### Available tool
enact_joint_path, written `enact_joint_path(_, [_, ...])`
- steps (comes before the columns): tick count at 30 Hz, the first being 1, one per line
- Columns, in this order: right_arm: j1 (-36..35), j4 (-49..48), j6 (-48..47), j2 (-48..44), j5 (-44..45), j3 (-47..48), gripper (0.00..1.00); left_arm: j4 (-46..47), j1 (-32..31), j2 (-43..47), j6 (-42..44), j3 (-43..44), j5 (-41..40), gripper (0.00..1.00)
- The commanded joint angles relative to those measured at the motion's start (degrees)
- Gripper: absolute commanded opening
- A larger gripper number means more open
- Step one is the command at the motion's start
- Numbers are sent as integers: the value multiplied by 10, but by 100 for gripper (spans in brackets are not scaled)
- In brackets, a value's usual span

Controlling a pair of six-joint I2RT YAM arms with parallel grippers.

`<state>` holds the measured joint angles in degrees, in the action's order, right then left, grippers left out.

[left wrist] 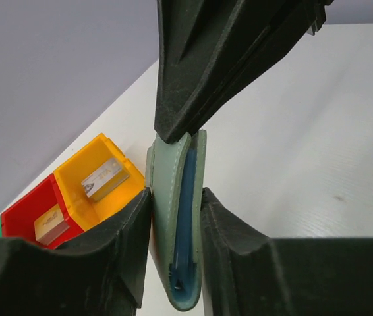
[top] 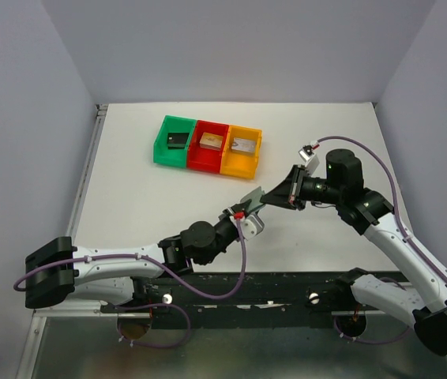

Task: Take the credit cards out of the card holder
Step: Open the card holder at the center of the board.

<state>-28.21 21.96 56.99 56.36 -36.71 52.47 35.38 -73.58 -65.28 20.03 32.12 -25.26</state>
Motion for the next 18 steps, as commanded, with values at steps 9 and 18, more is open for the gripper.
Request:
enact_joint_path(9, [-9, 2, -18, 2, -5, 43, 34, -38, -1, 36, -22, 13, 21, 13])
enact_joint_path(18, [-8, 140, -280, 17, 97, 226, 67, -190, 56, 198, -197, 21, 116, 0])
